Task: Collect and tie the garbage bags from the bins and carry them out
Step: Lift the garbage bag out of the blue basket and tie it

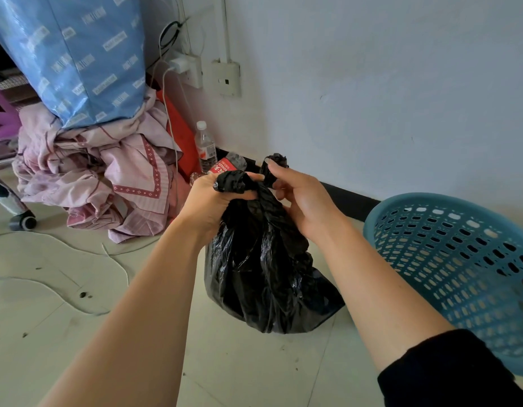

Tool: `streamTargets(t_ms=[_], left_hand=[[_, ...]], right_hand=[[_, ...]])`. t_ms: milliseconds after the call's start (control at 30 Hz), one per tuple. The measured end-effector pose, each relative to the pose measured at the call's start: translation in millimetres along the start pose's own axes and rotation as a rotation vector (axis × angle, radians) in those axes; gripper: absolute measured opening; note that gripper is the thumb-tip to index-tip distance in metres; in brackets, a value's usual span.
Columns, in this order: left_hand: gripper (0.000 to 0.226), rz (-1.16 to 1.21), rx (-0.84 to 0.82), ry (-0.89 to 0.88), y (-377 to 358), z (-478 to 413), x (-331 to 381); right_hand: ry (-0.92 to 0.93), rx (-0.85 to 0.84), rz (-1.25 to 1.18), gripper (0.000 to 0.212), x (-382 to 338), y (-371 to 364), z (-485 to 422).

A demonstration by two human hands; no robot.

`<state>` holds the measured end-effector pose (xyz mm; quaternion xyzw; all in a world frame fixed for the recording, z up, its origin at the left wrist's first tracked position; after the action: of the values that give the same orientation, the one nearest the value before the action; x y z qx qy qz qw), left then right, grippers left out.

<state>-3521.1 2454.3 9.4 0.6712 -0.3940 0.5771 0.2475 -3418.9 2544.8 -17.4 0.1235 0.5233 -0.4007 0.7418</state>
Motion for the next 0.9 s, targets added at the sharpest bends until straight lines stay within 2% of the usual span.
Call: streamTargets(t_ms=[67,167,267,333,467,700,833,900], left_hand=[[0.029,0.051,-0.017,0.026,-1.9,0.7,-3.8],[0.028,0.216,-0.085,0.093,-10.5,4.8,-9.3],[0.025,0.268,-0.043,0.127,-7.3,7.3,-14.7],[0.023,0.293,0.057,0.145,0.3,7.8,-20.1],[0.014,0.25,0.355,0.173,24.9,11.7,-33.1],[0.023,0.047,0.727,0.302,74.2,30.2,-74.1],[0.024,-0.032,0.909,0.384,100.5,56.8,-89.6],[0.029,0.01,0.966,0.433,108.8,66.9,-97.1]], right_hand=[[0.023,-0.031,-0.085,0.014,-1.3,-2.7,-1.1],[0.034,0.0,-0.129,0.029,0.0,0.9,-4.7],[0.045,0.032,-0.165,0.022,0.7,2.9,-5.8],[0.053,0.088,-0.183,0.013,0.1,6.5,-6.7],[0.023,0.215,-0.134,0.017,11.5,17.0,-15.9],[-0.097,0.455,-0.098,0.02,35.8,51.8,-27.7],[-0.155,0.487,-0.28,0.009,58.9,67.1,-27.5],[-0.172,0.525,-0.343,0.019,67.1,76.9,-27.8]])
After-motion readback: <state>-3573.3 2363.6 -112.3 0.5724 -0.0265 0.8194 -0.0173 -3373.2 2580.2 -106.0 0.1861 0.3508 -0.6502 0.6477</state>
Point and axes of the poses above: each hand's wrist, its own z-axis away from the middle knuckle, its own y-axis out of the back of the hand, x = y × z, the point moved 10 cm from there along -z, towards the middle knuckle, and after that the axes turned 12 degrees about -y, right-handed, at the moved point
